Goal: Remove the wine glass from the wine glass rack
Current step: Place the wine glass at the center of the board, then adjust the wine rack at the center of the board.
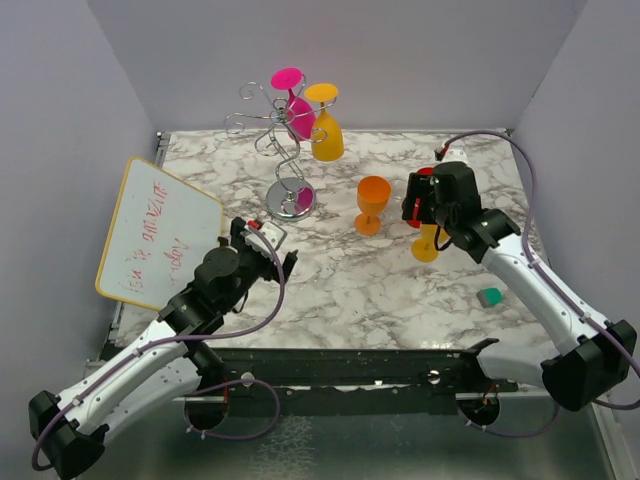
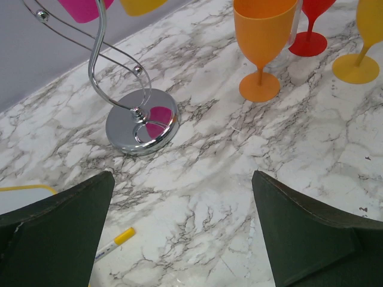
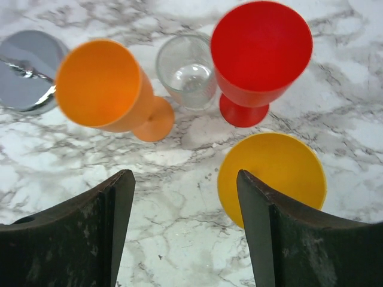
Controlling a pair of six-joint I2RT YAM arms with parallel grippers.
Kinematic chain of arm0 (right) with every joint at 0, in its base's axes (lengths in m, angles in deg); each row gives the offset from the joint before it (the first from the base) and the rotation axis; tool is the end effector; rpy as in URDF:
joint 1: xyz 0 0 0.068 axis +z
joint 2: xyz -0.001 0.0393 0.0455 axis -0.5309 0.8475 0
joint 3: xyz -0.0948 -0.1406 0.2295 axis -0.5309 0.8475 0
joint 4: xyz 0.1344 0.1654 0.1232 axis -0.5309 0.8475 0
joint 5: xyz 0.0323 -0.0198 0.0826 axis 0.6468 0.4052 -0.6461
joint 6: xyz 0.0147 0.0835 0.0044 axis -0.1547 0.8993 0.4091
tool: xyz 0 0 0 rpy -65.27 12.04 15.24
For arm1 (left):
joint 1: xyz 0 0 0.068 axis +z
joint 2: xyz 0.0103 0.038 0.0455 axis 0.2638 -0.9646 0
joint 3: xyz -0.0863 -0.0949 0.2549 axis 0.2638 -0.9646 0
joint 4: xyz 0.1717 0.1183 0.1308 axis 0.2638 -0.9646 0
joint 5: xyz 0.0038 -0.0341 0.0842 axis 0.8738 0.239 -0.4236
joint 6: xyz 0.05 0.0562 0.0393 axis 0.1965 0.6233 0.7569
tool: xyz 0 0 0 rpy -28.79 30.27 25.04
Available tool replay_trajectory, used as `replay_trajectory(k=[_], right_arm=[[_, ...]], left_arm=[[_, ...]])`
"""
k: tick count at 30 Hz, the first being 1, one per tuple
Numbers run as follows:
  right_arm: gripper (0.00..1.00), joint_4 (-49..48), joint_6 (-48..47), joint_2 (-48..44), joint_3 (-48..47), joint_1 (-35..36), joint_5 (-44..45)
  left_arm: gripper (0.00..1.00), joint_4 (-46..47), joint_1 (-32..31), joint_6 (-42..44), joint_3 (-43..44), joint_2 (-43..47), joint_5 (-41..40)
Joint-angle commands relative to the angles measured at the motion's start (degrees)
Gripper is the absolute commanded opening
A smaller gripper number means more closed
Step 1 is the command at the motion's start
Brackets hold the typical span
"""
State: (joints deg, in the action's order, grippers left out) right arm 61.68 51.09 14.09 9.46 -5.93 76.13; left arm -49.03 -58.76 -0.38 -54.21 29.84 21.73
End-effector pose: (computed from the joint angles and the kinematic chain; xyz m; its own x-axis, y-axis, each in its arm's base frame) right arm 0.2596 0.1008 0.3222 -0.5531 0.0764 -0.8296 -0.0032 0.9956 0.0938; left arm 0.1396 -0.1114 0.2970 -0.0161 0.2425 -0.9700 0.5400 0.8186 0.1957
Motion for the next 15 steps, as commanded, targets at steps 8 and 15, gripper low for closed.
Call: replay_trajectory(k=[8, 15], right_arm=[[0.77, -6.08, 2.00, -9.36, 1.64, -0.29, -33.65], [0.79, -22.30, 10.96, -11.87, 12.79, -0.20, -60.96]], left_arm=[[0.99, -4.70, 0.69, -2.18, 3.74, -3.73, 2.47], [0.99, -5.17, 4.36, -5.42, 6.55, -9.02, 12.27]])
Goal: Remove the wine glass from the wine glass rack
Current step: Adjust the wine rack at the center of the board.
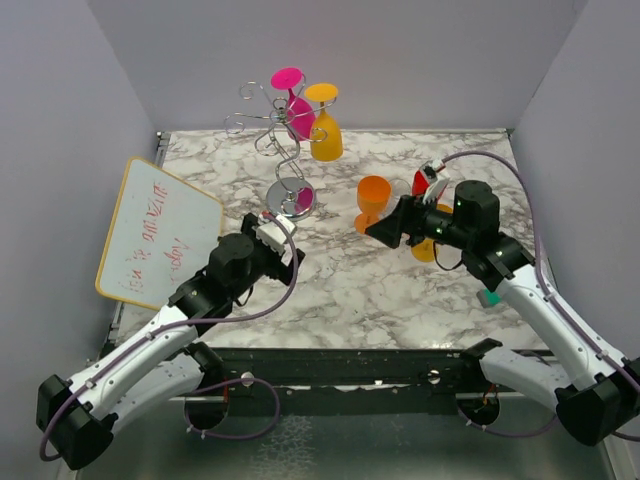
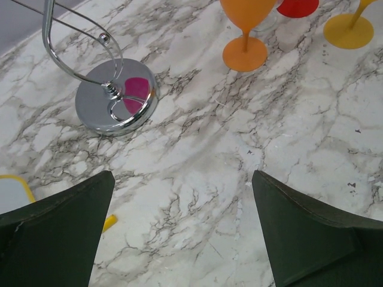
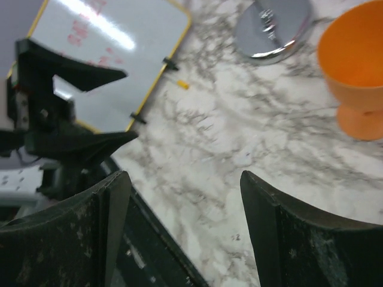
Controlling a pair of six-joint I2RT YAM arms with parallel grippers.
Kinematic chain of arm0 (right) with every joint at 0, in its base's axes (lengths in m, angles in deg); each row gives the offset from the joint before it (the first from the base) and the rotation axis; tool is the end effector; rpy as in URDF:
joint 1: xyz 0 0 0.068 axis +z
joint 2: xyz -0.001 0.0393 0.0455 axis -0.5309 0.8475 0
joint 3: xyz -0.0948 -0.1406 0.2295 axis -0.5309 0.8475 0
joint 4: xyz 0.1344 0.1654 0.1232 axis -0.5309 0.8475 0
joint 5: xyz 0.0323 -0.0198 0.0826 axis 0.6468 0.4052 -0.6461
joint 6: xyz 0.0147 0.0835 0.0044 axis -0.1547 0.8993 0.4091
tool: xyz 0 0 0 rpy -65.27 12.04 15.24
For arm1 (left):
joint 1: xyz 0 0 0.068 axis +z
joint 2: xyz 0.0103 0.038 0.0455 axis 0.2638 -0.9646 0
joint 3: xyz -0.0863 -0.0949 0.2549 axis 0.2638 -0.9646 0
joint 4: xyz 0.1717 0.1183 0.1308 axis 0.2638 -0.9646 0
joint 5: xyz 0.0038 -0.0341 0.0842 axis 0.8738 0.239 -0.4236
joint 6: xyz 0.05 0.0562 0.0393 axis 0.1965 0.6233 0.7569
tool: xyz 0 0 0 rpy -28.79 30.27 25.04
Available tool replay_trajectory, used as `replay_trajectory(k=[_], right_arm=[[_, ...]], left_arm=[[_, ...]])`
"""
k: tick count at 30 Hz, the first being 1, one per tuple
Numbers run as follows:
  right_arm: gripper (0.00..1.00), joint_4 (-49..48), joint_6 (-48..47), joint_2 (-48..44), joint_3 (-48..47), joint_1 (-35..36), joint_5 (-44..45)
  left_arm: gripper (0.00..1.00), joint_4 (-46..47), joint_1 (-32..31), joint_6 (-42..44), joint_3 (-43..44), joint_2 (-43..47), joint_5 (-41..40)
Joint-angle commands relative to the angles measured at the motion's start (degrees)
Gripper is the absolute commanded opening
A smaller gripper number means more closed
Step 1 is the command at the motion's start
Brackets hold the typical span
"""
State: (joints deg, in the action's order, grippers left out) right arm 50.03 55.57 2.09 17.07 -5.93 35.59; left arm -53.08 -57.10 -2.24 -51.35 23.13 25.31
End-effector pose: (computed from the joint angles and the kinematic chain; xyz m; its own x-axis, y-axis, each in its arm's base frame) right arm 0.2027 0.1304 0.3510 -0.5653 0.1378 -0.8133 -0.5442 0.6787 0.4932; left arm 0.1542 -0.1238 0.2859 -0.1316 0.2988 -0.9452 0.5837 0.7940 0.1697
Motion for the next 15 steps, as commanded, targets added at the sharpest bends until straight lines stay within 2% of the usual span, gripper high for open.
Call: replay_trajectory(k=[1, 5, 10, 15], right_arm=[[0.79, -11.30, 7.27, 0.31, 6.05, -0.14, -22.41], [0.79, -8.50, 5.35, -0.70, 7.24, 0.15, -24.46], [0.80, -4.29, 0.90, -2.82, 7.32, 0.15, -23.46], [0.81, -4.36, 1.26, -2.69, 8.10, 0.16, -23.03]], left_arm=[[0.99, -0.58, 3.76, -5.50, 4.59, -2.97, 11.94], [0.99, -1.16, 5.05, -15.29, 13.28, -7.73, 19.11], [0.99, -5.85, 5.50, -18.01, 29.16, -16.09, 23.80], [0.99, -6.27, 6.66, -20.38, 37.86, -22.89, 26.23]])
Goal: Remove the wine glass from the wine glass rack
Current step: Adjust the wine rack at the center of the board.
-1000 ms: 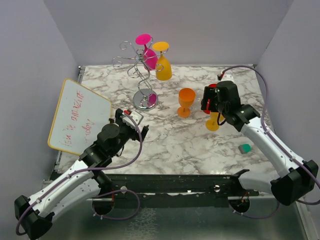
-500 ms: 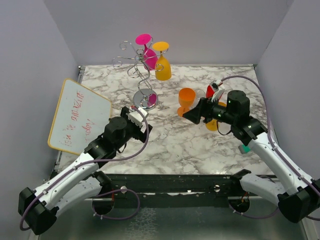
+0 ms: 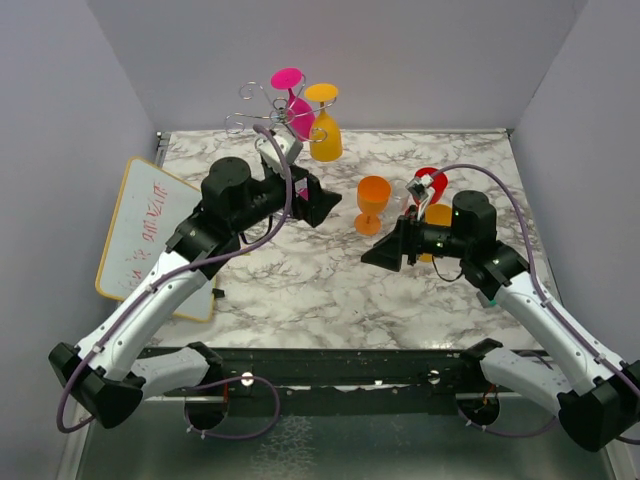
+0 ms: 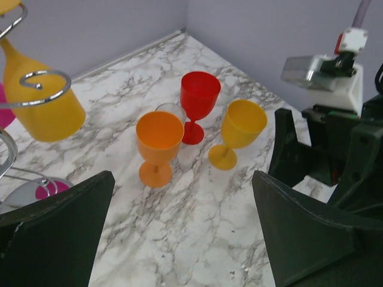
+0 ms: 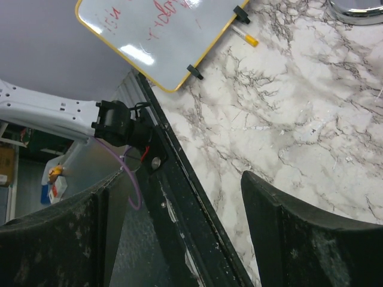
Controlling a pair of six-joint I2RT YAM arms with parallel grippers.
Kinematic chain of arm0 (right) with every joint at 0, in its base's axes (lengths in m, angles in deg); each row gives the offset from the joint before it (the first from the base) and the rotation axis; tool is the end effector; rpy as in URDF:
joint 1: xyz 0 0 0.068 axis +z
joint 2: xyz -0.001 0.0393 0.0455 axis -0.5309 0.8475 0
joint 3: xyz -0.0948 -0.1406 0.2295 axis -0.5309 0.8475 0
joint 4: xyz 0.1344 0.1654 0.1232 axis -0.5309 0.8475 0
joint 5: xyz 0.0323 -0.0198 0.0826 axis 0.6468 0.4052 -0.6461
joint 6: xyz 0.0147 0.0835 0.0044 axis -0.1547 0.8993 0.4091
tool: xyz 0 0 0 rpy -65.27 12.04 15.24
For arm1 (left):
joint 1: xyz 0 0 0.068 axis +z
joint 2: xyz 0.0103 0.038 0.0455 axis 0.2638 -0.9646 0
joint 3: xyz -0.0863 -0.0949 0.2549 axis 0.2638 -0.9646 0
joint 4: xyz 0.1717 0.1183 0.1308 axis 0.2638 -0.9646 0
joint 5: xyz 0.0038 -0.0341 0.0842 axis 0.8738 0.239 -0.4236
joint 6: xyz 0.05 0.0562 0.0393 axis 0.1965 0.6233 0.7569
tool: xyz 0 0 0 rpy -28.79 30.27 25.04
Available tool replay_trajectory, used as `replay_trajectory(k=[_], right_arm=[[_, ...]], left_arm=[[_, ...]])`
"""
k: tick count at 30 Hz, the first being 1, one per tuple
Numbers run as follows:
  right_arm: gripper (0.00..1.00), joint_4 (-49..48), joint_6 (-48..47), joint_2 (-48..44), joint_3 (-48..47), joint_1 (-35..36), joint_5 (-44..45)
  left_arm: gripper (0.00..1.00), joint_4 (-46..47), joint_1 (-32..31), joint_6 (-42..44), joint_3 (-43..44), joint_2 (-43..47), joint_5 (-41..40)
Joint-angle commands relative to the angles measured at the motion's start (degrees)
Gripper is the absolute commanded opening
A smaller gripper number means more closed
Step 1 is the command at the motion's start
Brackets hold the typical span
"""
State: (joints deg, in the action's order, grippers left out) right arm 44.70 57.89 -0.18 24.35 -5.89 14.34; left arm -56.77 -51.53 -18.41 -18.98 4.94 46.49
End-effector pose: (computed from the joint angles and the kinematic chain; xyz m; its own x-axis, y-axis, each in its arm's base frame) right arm 0.1750 0.1428 0.3303 -0.6600 0.0316 -0.7506 -0.6818 0.3943 0.6162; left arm 0.1987 -0.1665 0.4223 -0.1916 -0.0346 -0.9809 0.7383 0.6534 -0.1673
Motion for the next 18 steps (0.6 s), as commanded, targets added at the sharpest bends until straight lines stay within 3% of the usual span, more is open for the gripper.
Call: replay_trajectory(k=[1, 6, 11, 18], right_arm=[[0.80, 0.85, -0.62, -0.58, 1.08, 0.11, -0.65], [0.80, 1.49, 2.68, -0.32, 0.75, 0.11, 11.89], [0.78, 5.96, 4.25, 6.61, -8.02, 0.11, 27.35], [0.76, 0.12, 5.02, 19.54, -19.69, 0.11, 23.92]], left_arm=[[0.99, -2.57, 1.19, -4.80, 6.14, -5.67, 4.83], [0.97, -0.96, 1.34, -7.62, 3.30, -6.84, 3.29], [0.96, -1.76, 1.33, -6.16, -3.61, -1.99, -2.54], [0.95, -9.22, 1.42, -0.15, -6.37, 1.91, -14.99]])
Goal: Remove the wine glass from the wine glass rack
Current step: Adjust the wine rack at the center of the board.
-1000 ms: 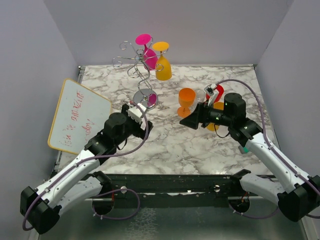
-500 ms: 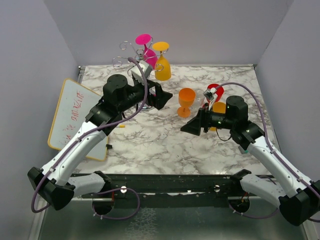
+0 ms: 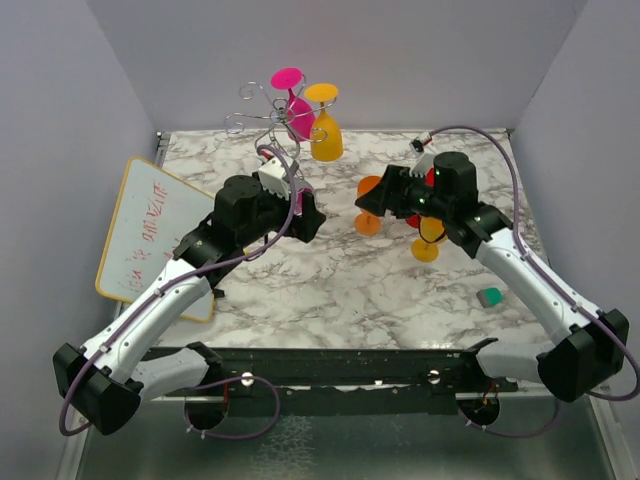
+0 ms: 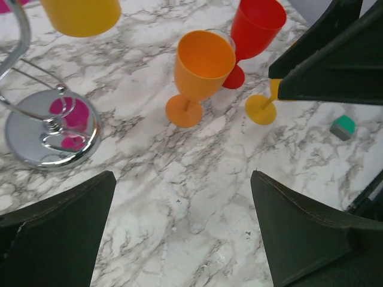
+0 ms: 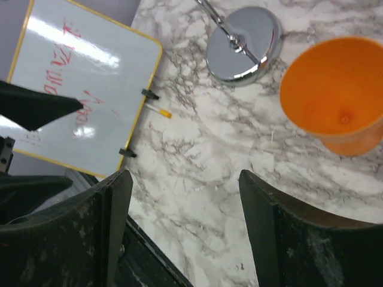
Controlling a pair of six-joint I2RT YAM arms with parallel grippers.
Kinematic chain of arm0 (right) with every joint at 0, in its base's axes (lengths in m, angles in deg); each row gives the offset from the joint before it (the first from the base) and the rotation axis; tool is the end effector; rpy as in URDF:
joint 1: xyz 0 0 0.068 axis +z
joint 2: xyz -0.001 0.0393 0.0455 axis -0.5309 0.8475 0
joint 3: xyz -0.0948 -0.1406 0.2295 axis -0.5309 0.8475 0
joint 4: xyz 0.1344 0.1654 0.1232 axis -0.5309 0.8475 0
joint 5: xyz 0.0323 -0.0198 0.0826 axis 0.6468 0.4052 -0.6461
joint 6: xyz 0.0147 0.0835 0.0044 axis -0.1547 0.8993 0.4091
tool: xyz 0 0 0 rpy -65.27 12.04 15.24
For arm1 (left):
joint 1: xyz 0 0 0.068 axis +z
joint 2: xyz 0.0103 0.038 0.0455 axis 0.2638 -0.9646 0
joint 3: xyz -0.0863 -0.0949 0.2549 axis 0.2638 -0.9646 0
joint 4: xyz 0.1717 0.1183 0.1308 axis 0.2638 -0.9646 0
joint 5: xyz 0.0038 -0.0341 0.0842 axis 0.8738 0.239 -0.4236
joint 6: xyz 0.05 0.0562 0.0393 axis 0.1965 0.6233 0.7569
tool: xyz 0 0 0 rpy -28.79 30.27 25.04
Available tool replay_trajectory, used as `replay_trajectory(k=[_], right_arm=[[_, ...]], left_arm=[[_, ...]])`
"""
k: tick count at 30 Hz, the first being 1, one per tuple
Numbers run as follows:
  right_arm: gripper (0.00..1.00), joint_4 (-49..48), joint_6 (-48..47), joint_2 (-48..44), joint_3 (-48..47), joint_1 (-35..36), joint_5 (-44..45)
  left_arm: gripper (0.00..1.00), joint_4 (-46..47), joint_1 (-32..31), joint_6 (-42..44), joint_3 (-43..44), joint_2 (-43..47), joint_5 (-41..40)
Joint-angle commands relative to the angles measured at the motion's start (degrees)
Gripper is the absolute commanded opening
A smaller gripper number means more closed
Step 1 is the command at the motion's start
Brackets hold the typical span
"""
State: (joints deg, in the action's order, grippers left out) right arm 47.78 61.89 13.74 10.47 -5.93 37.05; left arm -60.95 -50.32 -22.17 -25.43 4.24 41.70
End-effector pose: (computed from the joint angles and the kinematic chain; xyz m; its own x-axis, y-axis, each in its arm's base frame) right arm 0.2503 0.1518 0.3485 -0.6465 0.2047 -0.7349 -0.4395 0.6875 0.5781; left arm 0.2110 -0.1610 0.3668 -0.3796 0.0129 -0.9250 0.6158 0.7497 -0.2423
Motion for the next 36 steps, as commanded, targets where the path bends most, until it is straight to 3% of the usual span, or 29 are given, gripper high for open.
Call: replay_trajectory(k=[1, 10, 20, 36], right_arm=[[0.75, -2.73, 0.36, 7.70, -7.89, 0.15, 0.98], [0.75, -1.95, -9.98, 20.50, -24.95, 1.62, -6.16], [0.78, 10.86, -25.87, 35.23, -47.65, 7.88, 1.30], [0.78, 17.52, -33.94, 41.20, -60.00, 14.15, 10.42]], left_arm=[[0.95, -5.87, 0.22, 3.65, -0.55, 3.23, -12.06], [0.99, -9.84, 1.30, 4.30, -6.99, 9.15, -19.09], [0.99, -10.22, 2.13, 5.15, -10.11, 10.85, -17.61], [0.99, -10.47, 2.77, 6.02, -11.93, 12.65, -16.56]])
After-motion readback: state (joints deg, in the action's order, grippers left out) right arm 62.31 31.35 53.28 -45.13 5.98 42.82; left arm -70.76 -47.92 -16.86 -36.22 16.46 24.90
